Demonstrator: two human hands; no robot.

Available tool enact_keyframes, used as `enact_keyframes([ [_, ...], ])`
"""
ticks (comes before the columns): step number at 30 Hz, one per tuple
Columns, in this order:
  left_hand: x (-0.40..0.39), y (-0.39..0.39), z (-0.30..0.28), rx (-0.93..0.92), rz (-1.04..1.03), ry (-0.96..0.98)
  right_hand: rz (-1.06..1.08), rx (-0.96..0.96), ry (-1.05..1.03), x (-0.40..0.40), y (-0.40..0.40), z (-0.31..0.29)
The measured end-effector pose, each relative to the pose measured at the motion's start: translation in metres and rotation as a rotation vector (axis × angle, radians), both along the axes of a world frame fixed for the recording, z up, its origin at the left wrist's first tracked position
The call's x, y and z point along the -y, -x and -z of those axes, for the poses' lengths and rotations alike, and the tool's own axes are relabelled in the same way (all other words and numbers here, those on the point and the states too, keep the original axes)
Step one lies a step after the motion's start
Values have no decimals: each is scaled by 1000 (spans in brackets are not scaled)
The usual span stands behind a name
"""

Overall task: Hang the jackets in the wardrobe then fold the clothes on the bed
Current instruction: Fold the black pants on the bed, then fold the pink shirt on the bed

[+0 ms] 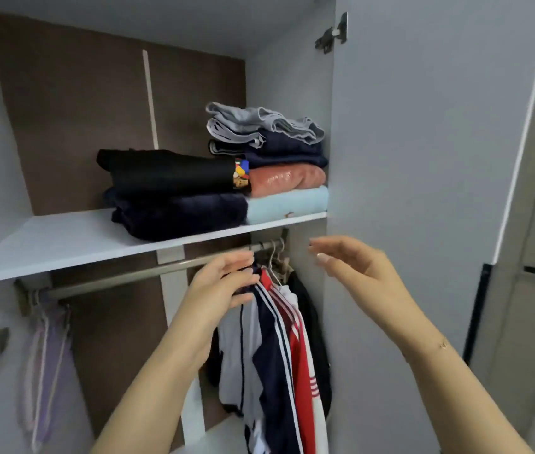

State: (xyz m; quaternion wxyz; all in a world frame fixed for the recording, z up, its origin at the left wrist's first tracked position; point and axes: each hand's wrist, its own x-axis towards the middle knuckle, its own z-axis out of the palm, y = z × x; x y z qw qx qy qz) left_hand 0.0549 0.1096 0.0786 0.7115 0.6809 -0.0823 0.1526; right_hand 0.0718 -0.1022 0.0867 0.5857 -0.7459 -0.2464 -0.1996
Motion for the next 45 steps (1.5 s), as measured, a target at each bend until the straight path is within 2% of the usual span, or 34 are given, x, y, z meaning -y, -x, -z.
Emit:
enact_keyframes([
  [4,76,27,25,-61,226,-12,172,-126,-108,71,56,54],
  [9,186,51,66,-128,455,64,402,-240,-286,169,139,103],
  [13,295,89,112,-183,732,6,616,-342,-407,254,221,143],
  [17,415,148,153,-321,955,-17,851,-406,-484,341,315,176],
  [22,560,241,190,-402,1226,-83,1080,-455,-570,438,434,212],
  [29,715,363,233,-555,1501,-189,1360,-463,-755,539,566,250],
  [35,828,410,286,-638,1654,-368,1572,-452,-919,612,618,304],
  [42,994,441,386,-813,1768,-559,1819,-565,-1127,723,646,397],
  [45,1064,448,438,-830,1793,-666,1930,-580,-1221,781,644,433],
])
